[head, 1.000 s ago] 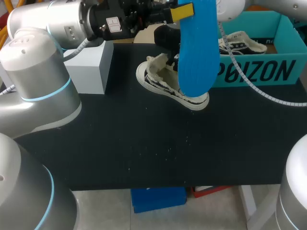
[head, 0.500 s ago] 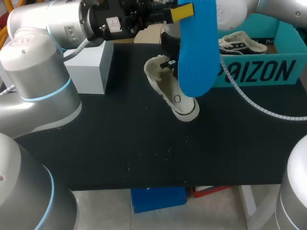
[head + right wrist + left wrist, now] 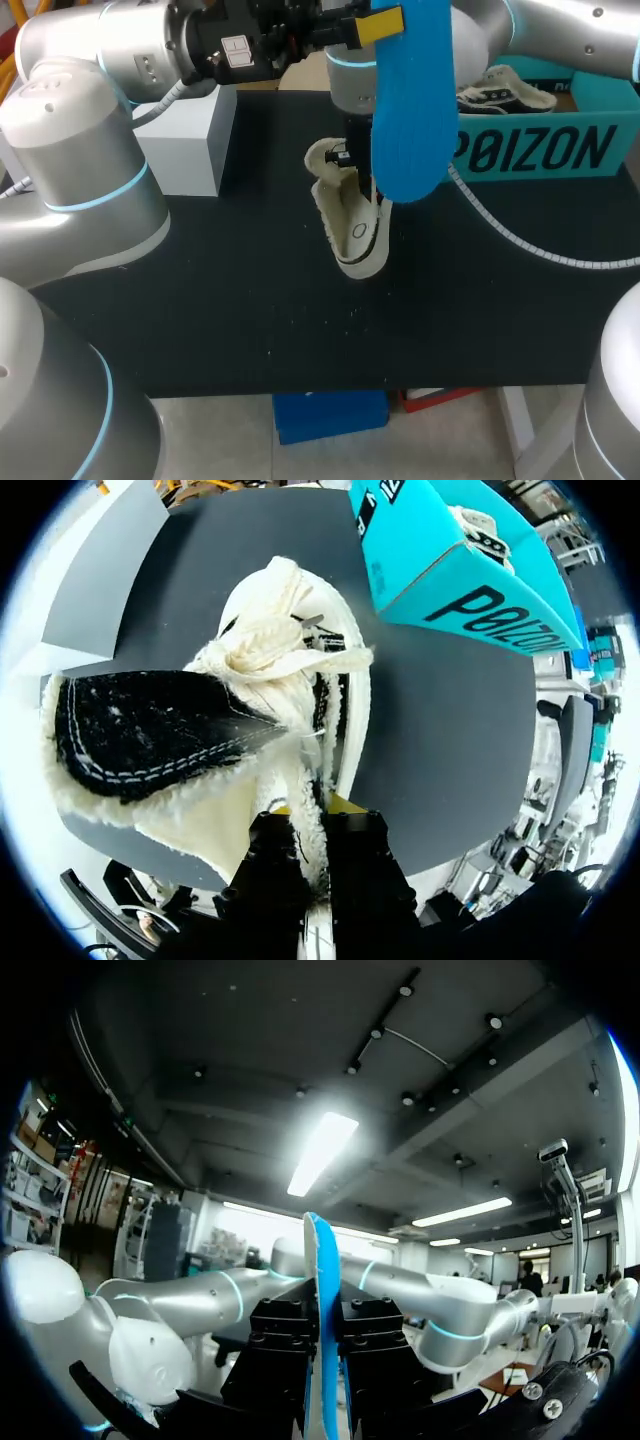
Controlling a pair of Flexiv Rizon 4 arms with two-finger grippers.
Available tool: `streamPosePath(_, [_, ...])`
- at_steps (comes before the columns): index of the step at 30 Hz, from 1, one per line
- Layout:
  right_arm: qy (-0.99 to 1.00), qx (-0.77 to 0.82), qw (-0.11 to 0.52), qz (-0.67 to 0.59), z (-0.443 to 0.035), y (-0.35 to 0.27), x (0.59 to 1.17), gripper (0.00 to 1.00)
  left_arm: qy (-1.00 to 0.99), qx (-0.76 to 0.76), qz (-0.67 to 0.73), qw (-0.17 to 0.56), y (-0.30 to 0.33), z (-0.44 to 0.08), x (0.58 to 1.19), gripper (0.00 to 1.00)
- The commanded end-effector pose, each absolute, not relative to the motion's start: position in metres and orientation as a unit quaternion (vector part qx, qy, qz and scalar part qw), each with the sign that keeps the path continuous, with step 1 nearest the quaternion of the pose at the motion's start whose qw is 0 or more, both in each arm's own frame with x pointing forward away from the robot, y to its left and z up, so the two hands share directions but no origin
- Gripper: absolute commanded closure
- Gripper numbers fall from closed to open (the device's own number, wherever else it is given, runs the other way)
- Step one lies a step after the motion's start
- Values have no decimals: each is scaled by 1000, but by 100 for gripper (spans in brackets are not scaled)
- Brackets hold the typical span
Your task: Take the shoe out of the shoebox, open the shoe tongue, remove and reinsert the insole, then place the shoe into the shoebox
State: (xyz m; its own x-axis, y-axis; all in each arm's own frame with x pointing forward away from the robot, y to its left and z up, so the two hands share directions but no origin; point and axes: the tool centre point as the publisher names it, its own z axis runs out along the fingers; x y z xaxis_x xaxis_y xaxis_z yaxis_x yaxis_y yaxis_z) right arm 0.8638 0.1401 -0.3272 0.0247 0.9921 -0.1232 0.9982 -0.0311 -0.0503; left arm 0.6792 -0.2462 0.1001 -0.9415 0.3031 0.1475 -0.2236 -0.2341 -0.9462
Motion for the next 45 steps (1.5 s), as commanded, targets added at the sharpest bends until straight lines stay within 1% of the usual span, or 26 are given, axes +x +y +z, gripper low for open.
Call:
streamPosePath(1, [697,712,30,-82,-344,157,870,100,-596,-33,785,166,-247,100,678,100])
streamPosePath(12, [679,725,31,-115,-379,157,863,100,-596,-33,785,166,-247,100,678,100])
streamPosePath(21, [663,738,27,-123,-390,150,853,100,-596,-33,785,166,-247,100,678,100])
streamPosePath(22, [663,738,27,-123,-391,149,853,78,-596,-33,785,166,-247,100,678,100])
streamPosePath(23, [660,741,25,-122,-392,147,852,45,-596,-33,785,166,-247,100,678,100])
streamPosePath(24, [658,743,25,-120,-392,146,852,0,-596,-33,785,166,-247,100,678,100])
streamPosePath(27, [651,753,27,-91,-383,138,851,0,-596,-33,785,166,-247,100,678,100])
streamPosePath(30, [647,760,15,-52,-369,130,854,0,-596,-33,785,166,-247,100,678,100])
streamPosePath(33, [642,766,-18,-2,-352,124,856,0,-596,-33,785,166,-247,100,678,100])
streamPosePath(35, [640,765,-55,50,-338,121,857,0,-596,-33,785,166,-247,100,678,100])
streamPosePath(40, [633,752,-118,143,-304,123,854,0,-596,-33,785,166,-247,100,678,100])
streamPosePath(41, [634,739,-142,181,-295,124,854,0,-596,-33,785,166,-247,100,678,100])
streamPosePath(45, [639,690,-192,280,-265,126,852,0,-596,-33,785,166,-247,100,678,100])
